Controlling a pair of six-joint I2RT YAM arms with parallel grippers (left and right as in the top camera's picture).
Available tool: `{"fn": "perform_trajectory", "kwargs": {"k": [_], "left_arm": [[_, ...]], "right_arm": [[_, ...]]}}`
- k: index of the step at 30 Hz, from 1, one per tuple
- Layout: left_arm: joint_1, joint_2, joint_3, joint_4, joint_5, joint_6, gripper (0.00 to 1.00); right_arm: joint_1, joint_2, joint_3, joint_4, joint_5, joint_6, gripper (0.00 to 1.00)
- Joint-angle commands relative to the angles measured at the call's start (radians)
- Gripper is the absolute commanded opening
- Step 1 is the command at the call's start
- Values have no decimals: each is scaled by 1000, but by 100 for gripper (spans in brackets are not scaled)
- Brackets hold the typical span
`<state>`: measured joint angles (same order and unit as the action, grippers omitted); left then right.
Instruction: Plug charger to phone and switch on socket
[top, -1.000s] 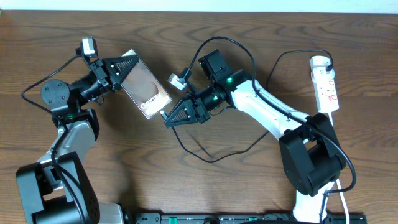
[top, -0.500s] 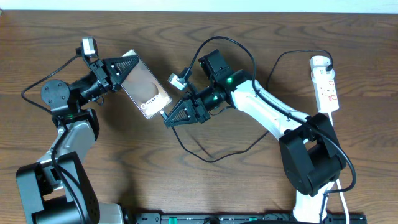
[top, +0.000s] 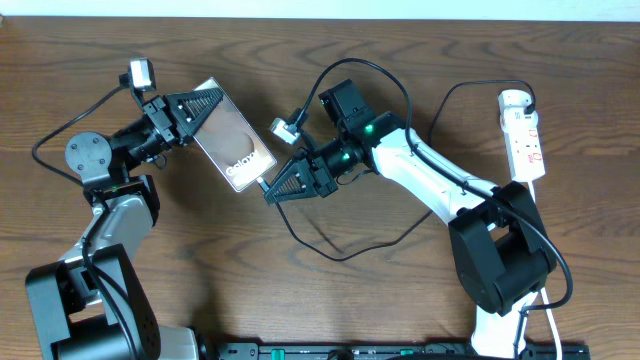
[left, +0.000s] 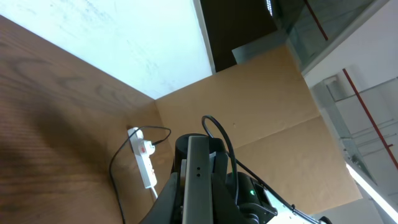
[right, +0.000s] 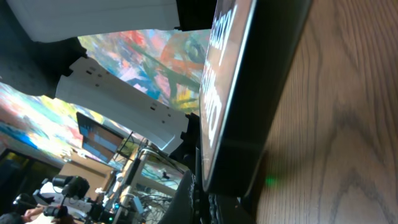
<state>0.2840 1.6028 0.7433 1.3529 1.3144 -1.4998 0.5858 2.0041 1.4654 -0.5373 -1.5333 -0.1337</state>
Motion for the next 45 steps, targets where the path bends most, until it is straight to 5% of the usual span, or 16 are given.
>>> {"fn": "perform_trajectory", "kwargs": {"k": [1,45], "left_arm": [[-2,-15,20,19,21,-3,7],[-23,-15,20,71,40,-39,7]], "right_arm": [[-3,11,10,3,-27,18,1],[-4,11,10,121,-27,114,2]]}}
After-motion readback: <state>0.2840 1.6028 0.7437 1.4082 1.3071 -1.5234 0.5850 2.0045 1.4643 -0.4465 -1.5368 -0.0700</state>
